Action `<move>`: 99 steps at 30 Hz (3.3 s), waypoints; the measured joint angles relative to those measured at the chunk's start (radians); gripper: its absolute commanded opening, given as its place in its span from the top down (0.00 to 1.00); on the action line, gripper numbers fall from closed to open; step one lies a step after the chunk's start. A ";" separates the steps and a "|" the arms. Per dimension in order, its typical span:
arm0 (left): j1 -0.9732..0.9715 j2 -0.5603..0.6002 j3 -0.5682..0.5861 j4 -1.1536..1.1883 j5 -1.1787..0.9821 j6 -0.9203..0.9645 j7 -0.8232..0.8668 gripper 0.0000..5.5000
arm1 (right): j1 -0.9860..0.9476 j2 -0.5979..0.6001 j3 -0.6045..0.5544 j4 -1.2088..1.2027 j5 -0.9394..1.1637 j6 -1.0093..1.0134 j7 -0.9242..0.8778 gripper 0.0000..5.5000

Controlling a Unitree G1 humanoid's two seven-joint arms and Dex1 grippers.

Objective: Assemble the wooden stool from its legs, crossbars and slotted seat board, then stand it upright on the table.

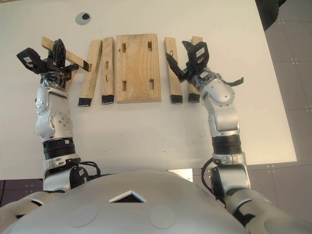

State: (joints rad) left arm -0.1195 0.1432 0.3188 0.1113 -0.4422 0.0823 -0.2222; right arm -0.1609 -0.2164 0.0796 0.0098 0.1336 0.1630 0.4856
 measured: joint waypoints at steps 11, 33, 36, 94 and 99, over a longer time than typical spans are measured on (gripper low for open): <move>-0.002 0.001 -0.021 0.025 0.010 -0.013 -0.030 0.93 | 0.000 -0.031 0.006 -0.003 -0.008 0.005 0.013 0.42; -0.044 0.078 -0.108 0.362 0.157 -0.374 -0.164 0.93 | 0.000 -0.029 0.010 -0.009 -0.008 0.001 -0.009 0.42; -0.046 0.083 -0.110 0.379 0.150 -0.393 -0.178 0.93 | 0.000 -0.028 0.010 -0.009 -0.007 0.001 -0.009 0.42; -0.342 0.208 -0.047 -0.078 -0.259 0.764 -0.406 0.64 | -0.020 -0.107 -0.082 0.014 0.030 -0.059 0.000 0.42; -0.431 0.121 -0.020 0.187 -0.442 0.815 -0.649 0.64 | -0.261 -0.065 -0.271 0.062 0.639 0.417 0.159 0.27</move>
State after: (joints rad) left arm -0.5510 0.2642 0.2986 0.2985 -0.8843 0.8972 -0.8714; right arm -0.4221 -0.2810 -0.1910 0.0714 0.7728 0.5798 0.6442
